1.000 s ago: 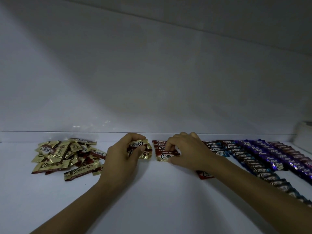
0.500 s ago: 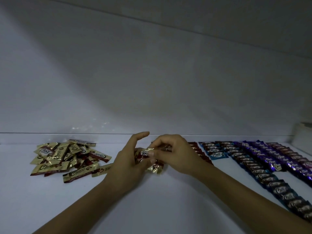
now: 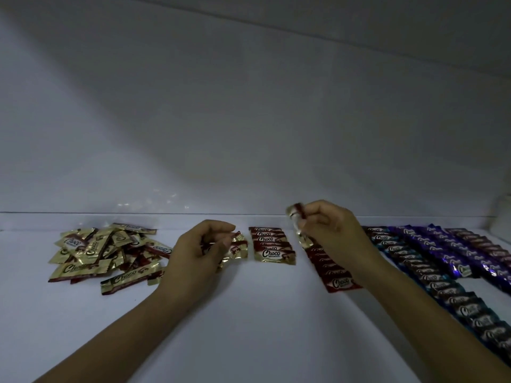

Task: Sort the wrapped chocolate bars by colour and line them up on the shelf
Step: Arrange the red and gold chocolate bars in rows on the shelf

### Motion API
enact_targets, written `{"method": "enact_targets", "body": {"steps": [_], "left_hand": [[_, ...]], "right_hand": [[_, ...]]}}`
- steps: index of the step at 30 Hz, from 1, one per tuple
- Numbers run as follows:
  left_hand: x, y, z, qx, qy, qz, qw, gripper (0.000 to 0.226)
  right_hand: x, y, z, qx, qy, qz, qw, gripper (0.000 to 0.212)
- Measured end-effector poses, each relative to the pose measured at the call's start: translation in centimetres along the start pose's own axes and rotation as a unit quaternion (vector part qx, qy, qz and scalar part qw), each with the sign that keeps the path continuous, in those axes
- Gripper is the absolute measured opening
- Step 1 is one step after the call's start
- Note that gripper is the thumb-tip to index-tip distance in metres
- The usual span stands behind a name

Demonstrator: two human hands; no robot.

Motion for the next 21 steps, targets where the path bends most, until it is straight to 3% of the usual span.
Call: {"method": "enact_targets", "body": {"steps": [2,4,9,21], "left_hand": [[0.0,0.1,0.0,-0.007,0.001,0.005,1.000,0.023],[0.0,0.2,0.0,-0.011,-0.001,0.008,1.000,0.024],[-0.2,0.1,0.1,-0.013,-0.004,0.019,1.000,0.025],[-0.1,0.1,0.0,-0.017,-0.003,0.012,1.000,0.024]], "right_hand": [[-1.7,0.1,-0.2,0.037,-0.057,-0.138,0.988,0.019],[-3.0,0.5,-0.5,0.054,-0.085,-0.197,0.975,0.013],[-3.8,0.9,0.2,0.103,-0.056,-0.249,0.961,0.003],[-3.7,1.0,0.6,0.152,-0.014,-0.308,0.939,0.023]]}}
Point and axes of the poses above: each hand's wrist, its own z-axis towards the middle knuckle, its own x-axis out of the back of the hand, y = z × x, the point moved 9 cm from there along z, towards the middle knuckle, and after that the axes turned 3 degrees about -x, right-handed, at the moved point
